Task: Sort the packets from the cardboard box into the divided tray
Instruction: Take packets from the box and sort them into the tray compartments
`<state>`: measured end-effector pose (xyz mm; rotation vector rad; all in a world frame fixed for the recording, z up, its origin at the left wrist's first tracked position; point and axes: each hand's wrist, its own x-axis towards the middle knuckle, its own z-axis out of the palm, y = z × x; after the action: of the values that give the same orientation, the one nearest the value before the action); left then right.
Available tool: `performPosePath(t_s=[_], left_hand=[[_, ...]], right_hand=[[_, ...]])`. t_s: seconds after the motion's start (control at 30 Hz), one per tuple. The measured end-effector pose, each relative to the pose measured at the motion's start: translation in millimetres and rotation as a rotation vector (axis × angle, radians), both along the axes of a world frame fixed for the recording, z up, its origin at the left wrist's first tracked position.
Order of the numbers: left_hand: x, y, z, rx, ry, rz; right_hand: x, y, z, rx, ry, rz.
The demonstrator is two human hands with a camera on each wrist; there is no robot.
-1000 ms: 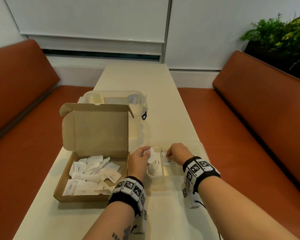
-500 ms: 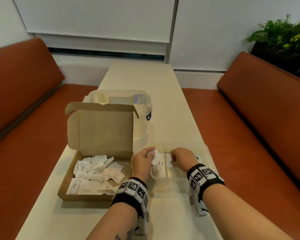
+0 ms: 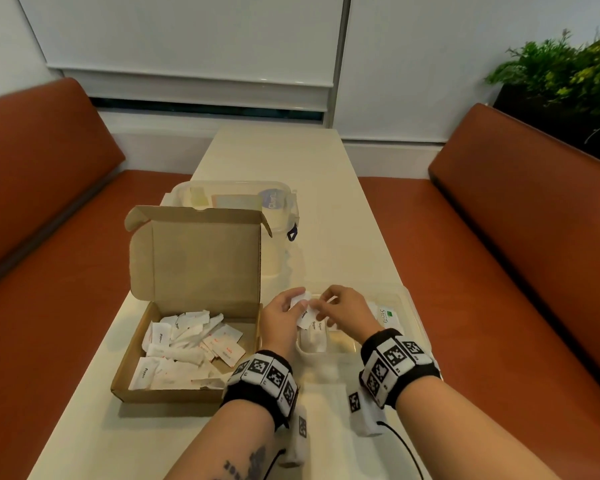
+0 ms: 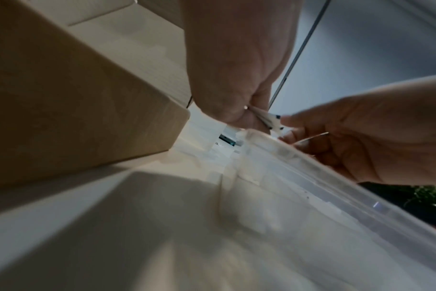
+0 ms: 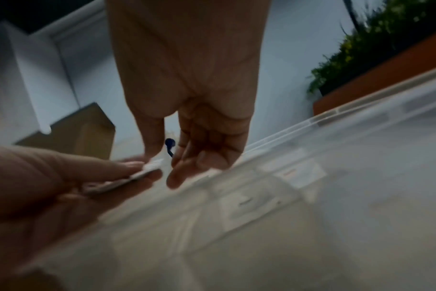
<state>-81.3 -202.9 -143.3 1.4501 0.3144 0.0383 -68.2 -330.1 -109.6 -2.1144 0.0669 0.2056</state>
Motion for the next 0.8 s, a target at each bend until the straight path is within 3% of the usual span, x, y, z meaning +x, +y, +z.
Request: performPosePath(t_s=[0.2,0.57,0.67,0.8], left_hand=[[1,-2,2,-0.099,0.003,0.033],[-5,-6,10,-0.007,0.041,-0.1],[-6,-7,9,0.063,0.017,-0.127],[-5,-6,8,0.027,0.032,-0.072]], right_hand=[[-5,-1,4,0.279,0.029,-0.089],[15,-21,28,-0.105,-0.086,0.109],[14,-18,27,-0.111,-0.101,0.114],[9,-16,18,-0.024,-0.067,0.023]])
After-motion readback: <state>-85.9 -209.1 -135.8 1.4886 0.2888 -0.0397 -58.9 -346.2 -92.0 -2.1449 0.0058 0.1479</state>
